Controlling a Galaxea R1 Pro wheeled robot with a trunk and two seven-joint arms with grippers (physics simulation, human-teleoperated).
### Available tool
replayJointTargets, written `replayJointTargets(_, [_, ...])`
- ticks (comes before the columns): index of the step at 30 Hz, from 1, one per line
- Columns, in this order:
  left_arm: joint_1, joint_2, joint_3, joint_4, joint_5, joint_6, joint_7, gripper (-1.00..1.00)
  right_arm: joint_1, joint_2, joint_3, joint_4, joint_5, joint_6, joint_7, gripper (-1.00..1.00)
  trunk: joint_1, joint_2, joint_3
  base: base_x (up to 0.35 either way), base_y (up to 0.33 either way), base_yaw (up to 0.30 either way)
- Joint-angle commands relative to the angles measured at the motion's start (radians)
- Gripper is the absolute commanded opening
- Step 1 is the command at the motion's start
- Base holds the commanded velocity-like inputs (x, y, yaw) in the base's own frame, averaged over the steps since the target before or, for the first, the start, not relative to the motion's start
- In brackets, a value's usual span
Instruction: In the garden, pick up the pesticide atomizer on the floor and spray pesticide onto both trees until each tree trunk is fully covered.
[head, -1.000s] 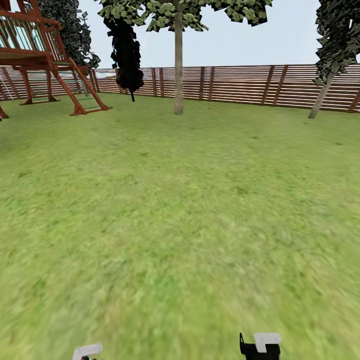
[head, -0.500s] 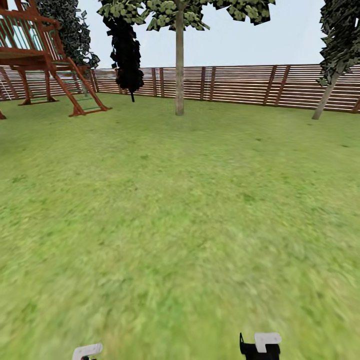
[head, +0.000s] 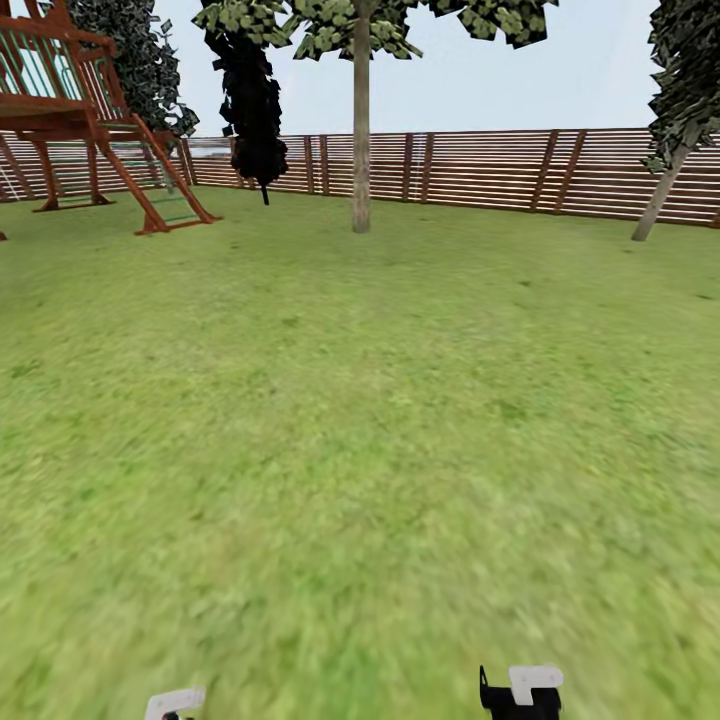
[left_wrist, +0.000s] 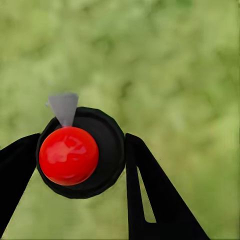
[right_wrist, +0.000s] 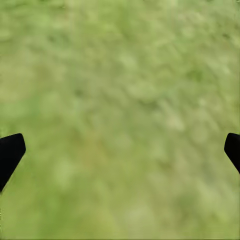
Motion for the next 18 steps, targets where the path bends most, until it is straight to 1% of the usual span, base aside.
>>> replayJointTargets(1, [-0.001,0.000,0.009,0.001,-0.009,-0.004,-0.003,-1.00,-0.001,0.001,-0.004,0.001,0.010,-0.002,-0.005,1.00,0.000,0.000,-0.001,0.338,0.090,0.000])
replayJointTargets(18, [-0.001,0.000,0.009,0.001,-0.007,-0.004,-0.003,-1.00,-0.001,0.000,-0.005,0.001,0.010,-0.002,-0.005,1.00,0.000,0.000,-0.001,0.338,0.090,0.000])
